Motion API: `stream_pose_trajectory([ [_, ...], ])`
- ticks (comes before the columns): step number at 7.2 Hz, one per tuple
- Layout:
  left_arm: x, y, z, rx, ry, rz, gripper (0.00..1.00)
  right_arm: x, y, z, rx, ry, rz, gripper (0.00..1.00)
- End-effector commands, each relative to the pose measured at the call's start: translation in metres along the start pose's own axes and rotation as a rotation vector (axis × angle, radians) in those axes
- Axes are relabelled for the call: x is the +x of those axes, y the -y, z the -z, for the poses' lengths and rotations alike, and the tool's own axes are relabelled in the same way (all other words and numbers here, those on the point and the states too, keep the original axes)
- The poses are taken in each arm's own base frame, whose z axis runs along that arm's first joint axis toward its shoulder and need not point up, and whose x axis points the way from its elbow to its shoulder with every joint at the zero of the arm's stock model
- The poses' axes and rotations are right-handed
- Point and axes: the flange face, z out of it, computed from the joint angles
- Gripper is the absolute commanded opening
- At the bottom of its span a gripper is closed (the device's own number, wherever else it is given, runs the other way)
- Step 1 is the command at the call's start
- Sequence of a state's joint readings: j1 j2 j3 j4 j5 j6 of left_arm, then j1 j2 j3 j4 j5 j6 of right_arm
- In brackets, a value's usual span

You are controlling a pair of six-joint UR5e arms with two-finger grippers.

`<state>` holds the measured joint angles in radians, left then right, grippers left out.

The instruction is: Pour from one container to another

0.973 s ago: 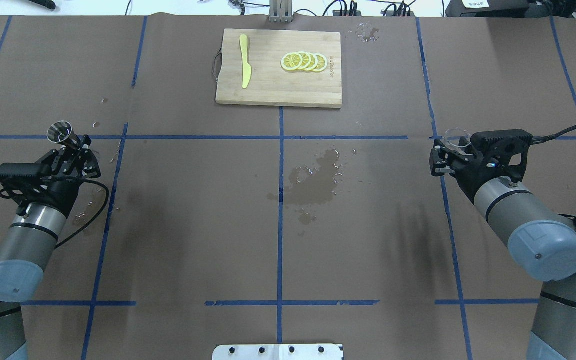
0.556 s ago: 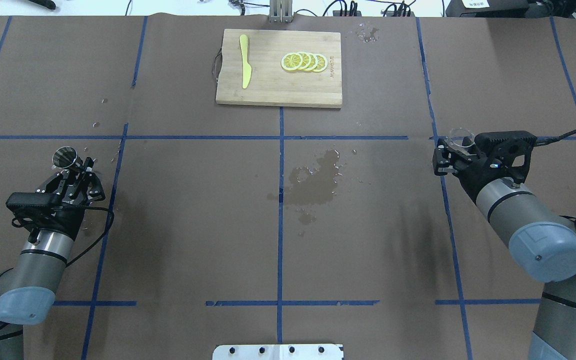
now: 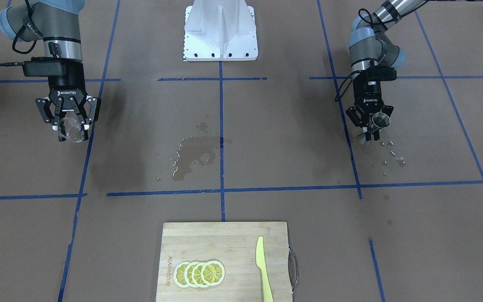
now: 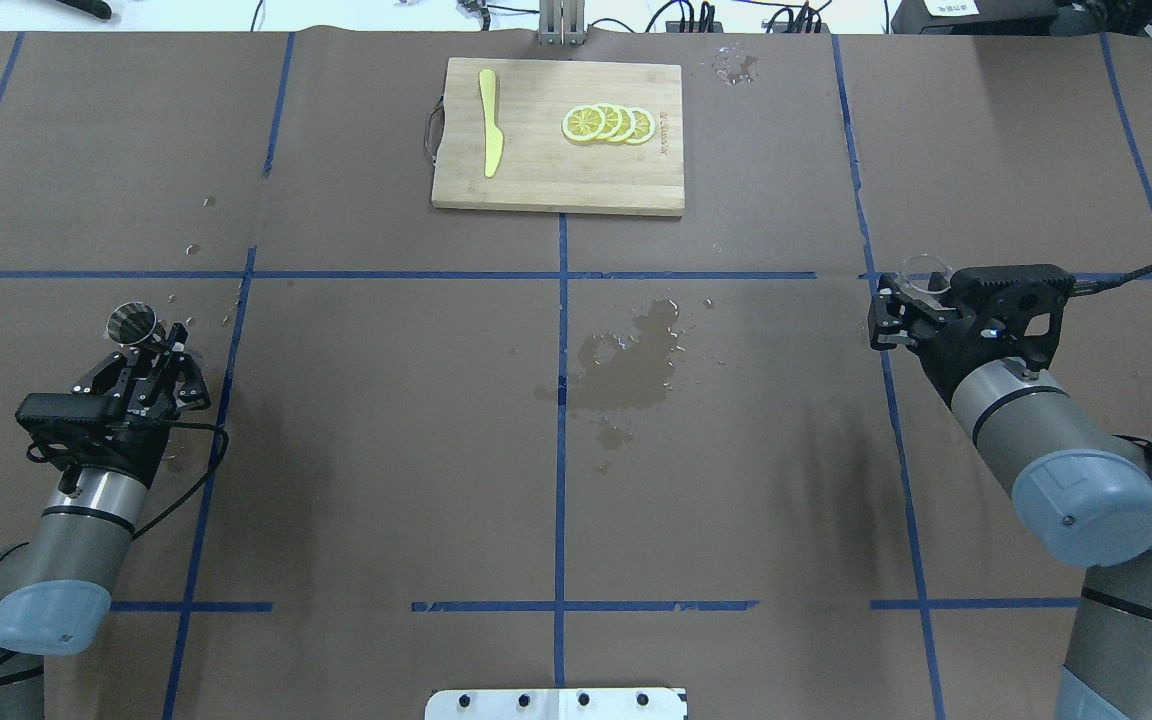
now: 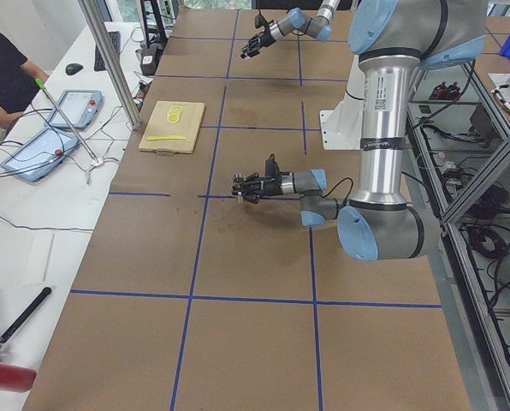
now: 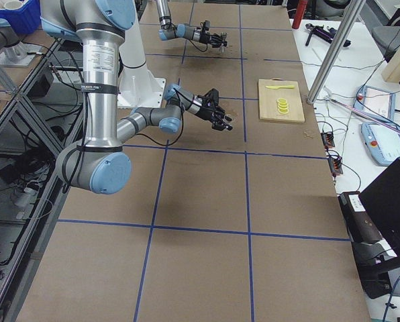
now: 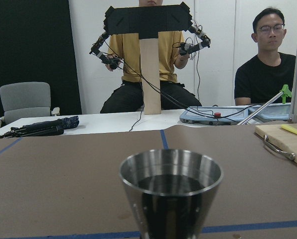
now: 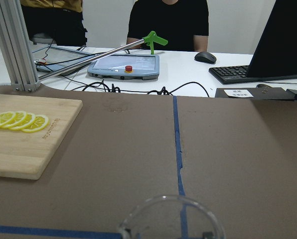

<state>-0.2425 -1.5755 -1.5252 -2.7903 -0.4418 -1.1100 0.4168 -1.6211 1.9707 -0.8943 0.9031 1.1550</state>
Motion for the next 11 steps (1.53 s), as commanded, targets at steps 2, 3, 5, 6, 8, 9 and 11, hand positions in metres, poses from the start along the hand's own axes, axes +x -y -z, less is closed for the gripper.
stream_pose_trajectory([
  [2, -0.003, -0.008, 0.000, -0.012, 0.000, -0.021, 0.24, 0.000, -0.013, -0.004, 0.017, -0.019, 0.023, 0.00],
  [3, -0.001, -0.009, 0.002, -0.016, -0.005, -0.020, 0.24, 0.000, -0.013, -0.004, 0.021, -0.021, 0.023, 0.00],
  [5, 0.001, -0.013, 0.004, -0.035, -0.017, -0.019, 0.24, 0.000, -0.013, -0.004, 0.024, -0.022, 0.023, 0.00],
  [6, 0.004, -0.015, 0.005, -0.054, -0.028, -0.017, 0.24, 0.000, -0.013, -0.004, 0.024, -0.022, 0.023, 0.00],
  [8, 0.006, -0.017, 0.007, -0.061, -0.034, -0.017, 0.33, 0.001, -0.013, -0.004, 0.032, -0.026, 0.025, 0.00],
  [9, 0.008, -0.018, 0.008, -0.074, -0.042, -0.017, 0.37, 0.001, -0.014, -0.005, 0.032, -0.028, 0.027, 0.00],
  [11, 0.009, -0.017, 0.008, -0.076, -0.046, -0.013, 0.44, 0.001, -0.022, -0.006, 0.049, -0.041, 0.044, 0.00],
])
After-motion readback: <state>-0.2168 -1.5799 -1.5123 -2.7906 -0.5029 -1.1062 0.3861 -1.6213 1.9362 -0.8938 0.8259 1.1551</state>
